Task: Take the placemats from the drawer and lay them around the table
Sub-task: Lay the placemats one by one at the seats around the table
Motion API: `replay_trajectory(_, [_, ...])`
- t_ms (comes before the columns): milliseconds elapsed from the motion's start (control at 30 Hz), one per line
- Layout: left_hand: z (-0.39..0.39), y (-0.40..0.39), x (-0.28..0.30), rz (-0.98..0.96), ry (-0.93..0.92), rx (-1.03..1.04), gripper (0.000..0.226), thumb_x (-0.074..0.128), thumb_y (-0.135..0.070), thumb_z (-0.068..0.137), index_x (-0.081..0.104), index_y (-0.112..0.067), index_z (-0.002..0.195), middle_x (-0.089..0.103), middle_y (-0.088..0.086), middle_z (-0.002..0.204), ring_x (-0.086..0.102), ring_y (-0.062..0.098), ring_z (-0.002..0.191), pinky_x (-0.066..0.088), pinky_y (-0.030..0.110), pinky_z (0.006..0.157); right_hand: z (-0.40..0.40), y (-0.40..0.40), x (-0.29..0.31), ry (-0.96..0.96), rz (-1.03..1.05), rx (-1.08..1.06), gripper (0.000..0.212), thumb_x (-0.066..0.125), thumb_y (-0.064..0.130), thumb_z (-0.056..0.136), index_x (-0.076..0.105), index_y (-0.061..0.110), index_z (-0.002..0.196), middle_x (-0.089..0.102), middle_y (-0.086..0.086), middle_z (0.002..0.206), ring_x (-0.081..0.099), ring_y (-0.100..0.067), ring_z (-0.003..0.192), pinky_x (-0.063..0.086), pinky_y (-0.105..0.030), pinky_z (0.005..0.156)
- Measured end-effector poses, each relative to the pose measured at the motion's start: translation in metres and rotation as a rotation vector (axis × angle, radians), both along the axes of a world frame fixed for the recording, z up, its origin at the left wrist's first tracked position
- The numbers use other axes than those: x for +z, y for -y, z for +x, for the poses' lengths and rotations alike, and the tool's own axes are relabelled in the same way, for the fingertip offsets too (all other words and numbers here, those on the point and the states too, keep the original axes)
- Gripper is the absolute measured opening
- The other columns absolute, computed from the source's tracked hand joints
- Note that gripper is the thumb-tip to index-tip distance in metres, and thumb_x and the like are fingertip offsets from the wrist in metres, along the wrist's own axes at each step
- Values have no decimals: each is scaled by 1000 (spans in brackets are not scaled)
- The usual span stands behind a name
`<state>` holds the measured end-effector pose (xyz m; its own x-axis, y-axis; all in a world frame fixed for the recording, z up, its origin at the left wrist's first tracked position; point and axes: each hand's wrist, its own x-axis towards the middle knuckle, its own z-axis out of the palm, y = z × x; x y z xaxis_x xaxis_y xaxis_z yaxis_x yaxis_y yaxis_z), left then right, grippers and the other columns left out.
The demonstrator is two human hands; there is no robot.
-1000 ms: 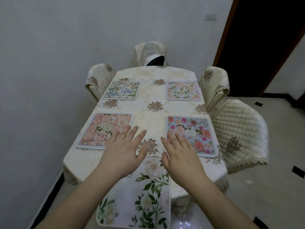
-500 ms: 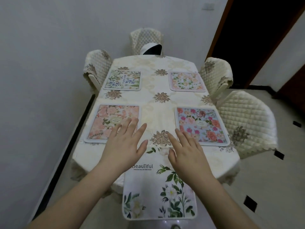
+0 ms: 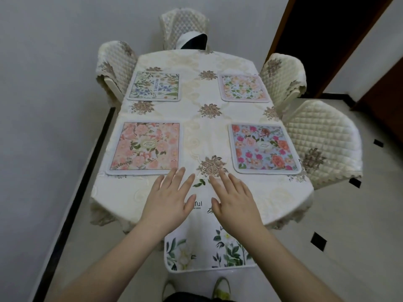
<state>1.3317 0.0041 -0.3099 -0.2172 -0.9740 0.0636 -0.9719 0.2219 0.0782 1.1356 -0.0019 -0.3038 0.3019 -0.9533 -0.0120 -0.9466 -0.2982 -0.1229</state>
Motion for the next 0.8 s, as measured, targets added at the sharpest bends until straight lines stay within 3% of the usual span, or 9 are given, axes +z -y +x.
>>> replay_trajectory(200, [-12,-2,-44,30,-29,8,57,36,-46,96,50,-20,144,48,11,150,43,30,139,25,43,111,-25,7,-44,39,69,-26,59,33,40,91,41,23,147,45,-9,151,41,-31,140,37,-49,111])
replay_trajectory(367, [-22,-1,-77,178,-26,48,57,36,-45,93,54,-20,142,53,11,146,49,30,135,45,49,103,-56,19,-85,-11,166,-47,63,42,38,93,30,24,153,36,-10,156,31,-32,145,28,-48,116])
replay_trajectory(600, [-11,-6,-111,353,27,69,56,38,-40,87,62,-18,133,61,14,135,60,33,123,53,49,92,-88,27,-119,-42,304,-81,65,37,41,99,14,24,157,19,-9,163,18,-29,149,18,-43,119])
replay_trajectory(800, [7,-14,-134,454,23,147,53,40,-41,82,70,-18,120,66,12,128,64,32,117,56,46,86,-111,18,-144,-18,405,-163,69,32,57,99,9,27,157,4,-4,165,10,-27,151,15,-42,120])
